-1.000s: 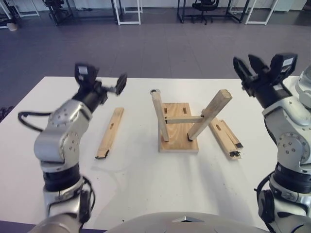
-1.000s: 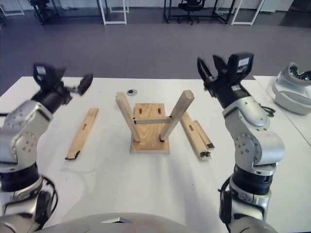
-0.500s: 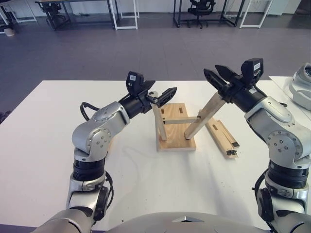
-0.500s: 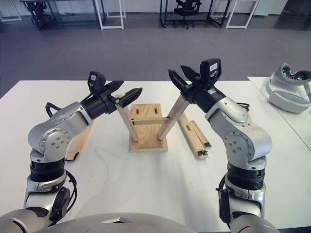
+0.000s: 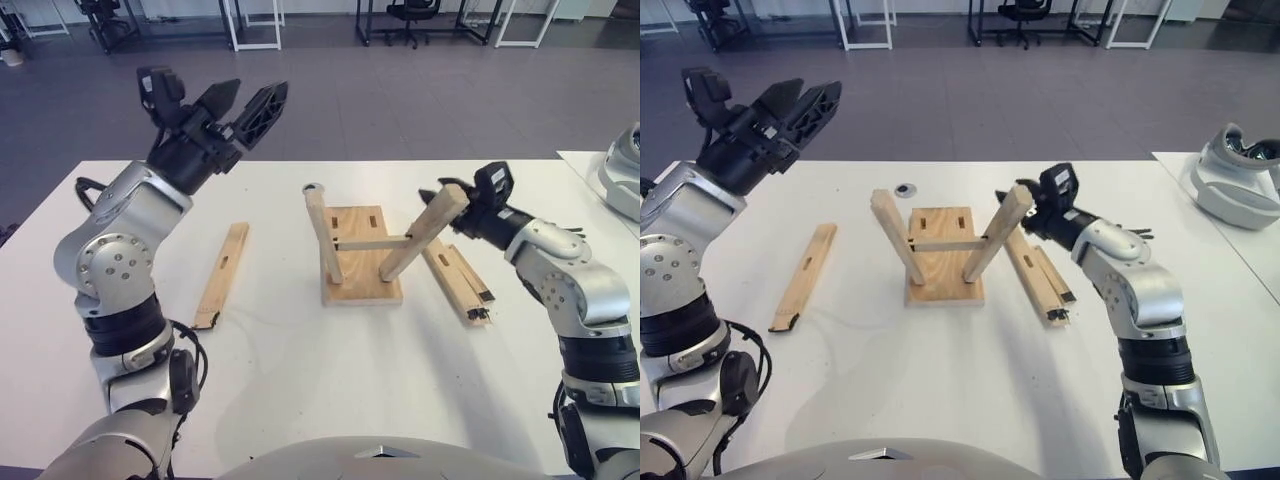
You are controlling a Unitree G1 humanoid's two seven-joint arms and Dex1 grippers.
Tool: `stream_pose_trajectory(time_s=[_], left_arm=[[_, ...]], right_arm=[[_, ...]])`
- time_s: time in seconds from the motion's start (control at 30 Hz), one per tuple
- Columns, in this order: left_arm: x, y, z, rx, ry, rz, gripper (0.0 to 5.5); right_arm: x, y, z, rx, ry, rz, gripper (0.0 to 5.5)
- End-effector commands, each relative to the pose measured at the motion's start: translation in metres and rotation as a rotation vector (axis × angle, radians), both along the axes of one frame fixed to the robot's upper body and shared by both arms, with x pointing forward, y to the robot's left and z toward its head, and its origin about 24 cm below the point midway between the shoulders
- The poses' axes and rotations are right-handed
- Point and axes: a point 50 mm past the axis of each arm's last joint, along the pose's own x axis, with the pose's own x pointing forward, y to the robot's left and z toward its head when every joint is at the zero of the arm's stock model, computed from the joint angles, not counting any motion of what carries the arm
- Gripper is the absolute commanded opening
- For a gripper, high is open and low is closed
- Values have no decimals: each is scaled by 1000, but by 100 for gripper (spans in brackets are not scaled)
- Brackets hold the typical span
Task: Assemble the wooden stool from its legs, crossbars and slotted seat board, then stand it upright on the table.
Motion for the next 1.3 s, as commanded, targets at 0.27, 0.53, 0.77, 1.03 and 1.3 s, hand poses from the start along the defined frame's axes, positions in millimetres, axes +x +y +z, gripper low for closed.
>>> stream_pose_trajectory(time_s=[0.27,0.53,0.77,1.03,1.3], left_arm=[[-62,57,-112,903,349,-213,522],[-45,5,-174,1241,340,-425,522],[14,-23,-173,1190,178,-256,522],[54,4,-164,1102,160,-163,522],[33,11,-122,1138,1,-447,522]], right_arm=[[34,46,-24,-85,18,44,239],[76,3,-122,-501,211,-43,239],[55,15,-130,-370,197,305,239],[-1,-27,-65,-307,21,528,239],[52,-38,-96,-533,-27,38,239]])
